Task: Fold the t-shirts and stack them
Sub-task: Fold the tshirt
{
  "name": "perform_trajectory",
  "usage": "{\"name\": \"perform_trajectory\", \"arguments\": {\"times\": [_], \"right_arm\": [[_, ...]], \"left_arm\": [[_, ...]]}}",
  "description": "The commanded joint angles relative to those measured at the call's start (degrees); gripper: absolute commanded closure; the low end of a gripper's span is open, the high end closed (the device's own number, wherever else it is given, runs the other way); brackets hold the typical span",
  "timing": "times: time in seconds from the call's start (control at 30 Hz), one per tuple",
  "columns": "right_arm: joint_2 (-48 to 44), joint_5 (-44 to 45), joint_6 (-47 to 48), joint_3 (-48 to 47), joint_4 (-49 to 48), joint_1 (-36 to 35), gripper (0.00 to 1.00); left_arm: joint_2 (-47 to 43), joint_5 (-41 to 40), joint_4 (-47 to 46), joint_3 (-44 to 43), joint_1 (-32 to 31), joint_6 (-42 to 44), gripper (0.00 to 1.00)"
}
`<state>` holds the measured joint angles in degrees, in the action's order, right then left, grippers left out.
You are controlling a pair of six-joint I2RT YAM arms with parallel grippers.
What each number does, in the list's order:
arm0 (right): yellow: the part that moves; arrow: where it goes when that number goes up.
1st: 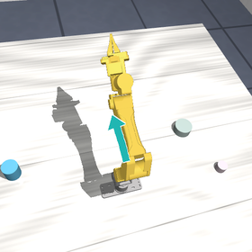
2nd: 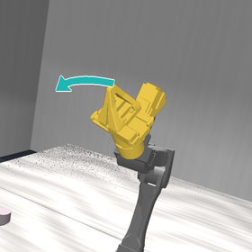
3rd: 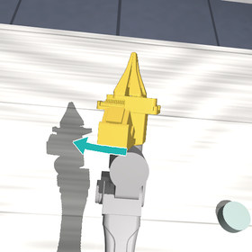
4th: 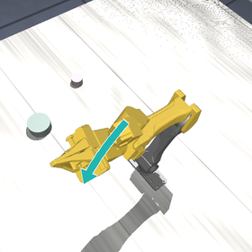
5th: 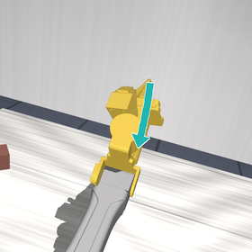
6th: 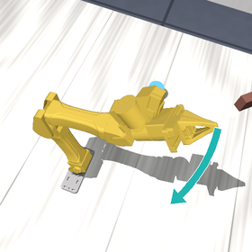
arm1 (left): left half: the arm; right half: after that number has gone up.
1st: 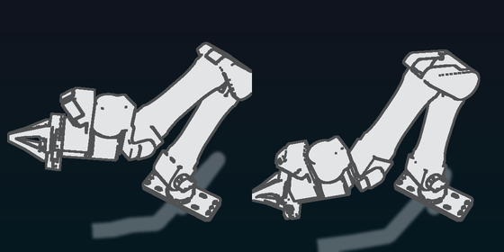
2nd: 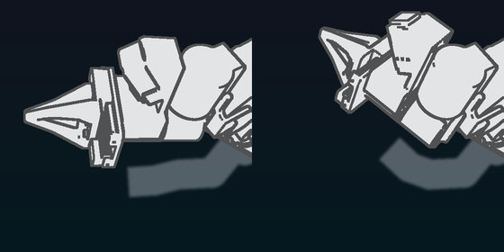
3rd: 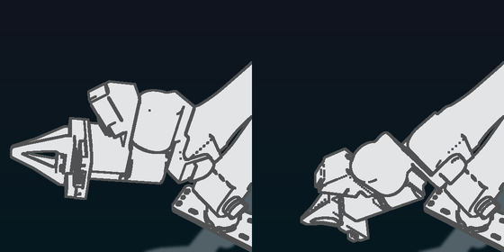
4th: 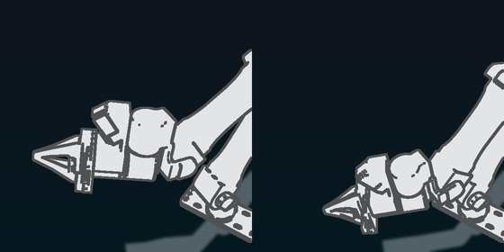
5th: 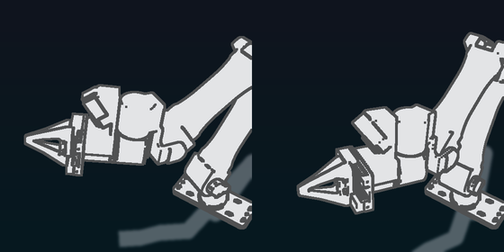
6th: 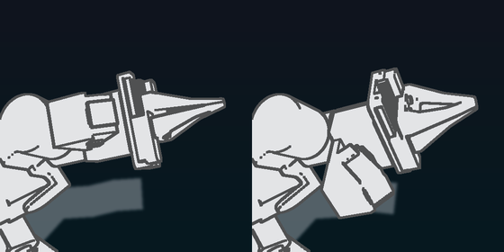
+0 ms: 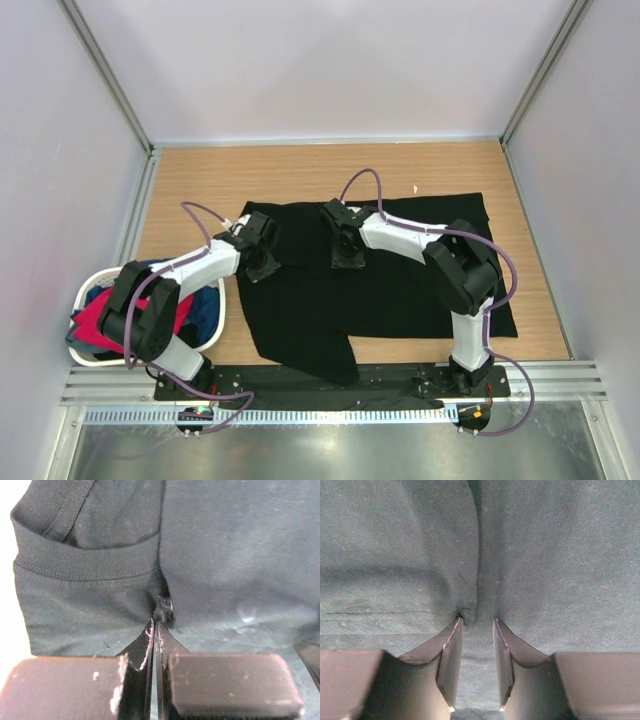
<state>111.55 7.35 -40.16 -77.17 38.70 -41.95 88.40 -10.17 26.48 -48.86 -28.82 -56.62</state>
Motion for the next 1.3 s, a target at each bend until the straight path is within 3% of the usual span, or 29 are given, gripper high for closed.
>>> {"name": "perform_trajectory", "arguments": {"times": [0.0,0.33,0.43,0.67,0.77,0.93,1.07,1.27], "right_arm": [[-2.9,1.4,-1.9,0.1,-2.6,-0.3,0.67],[-3.0,1.4,-1.9,0.3,-3.6,-0.2,0.84],[-3.3,1.3,-1.8,0.4,-3.6,-0.2,0.88],[-5.3,-0.8,-1.4,-0.2,-2.4,-0.2,0.92],[-6.2,-1.9,-1.0,-1.1,-1.3,-0.2,0.93],[-7.0,-2.3,-0.7,-1.5,-0.3,-0.2,0.93],[-6.7,-1.9,-0.7,-1.1,-0.1,-0.3,0.93],[-6.3,-1.8,-0.5,-1.1,-0.1,-0.2,0.94]], "left_arm": [[-3.8,-0.2,2.8,-3.1,-0.1,-0.6,1.0],[-6.5,0.0,6.7,-1.9,-0.2,-2.7,0.99],[-6.0,-0.5,8.1,-1.2,-0.2,-3.2,0.91],[-7.3,-0.5,9.3,-1.5,-0.2,-2.8,0.56],[-8.3,-0.9,9.1,-2.9,-0.2,-1.5,0.5],[-7.5,0.0,6.7,-3.7,-0.2,-0.2,0.56],[-5.1,1.2,3.8,-2.9,-0.2,-0.2,0.68],[-2.8,0.6,1.6,-3.1,-0.2,0.3,0.74]]}}
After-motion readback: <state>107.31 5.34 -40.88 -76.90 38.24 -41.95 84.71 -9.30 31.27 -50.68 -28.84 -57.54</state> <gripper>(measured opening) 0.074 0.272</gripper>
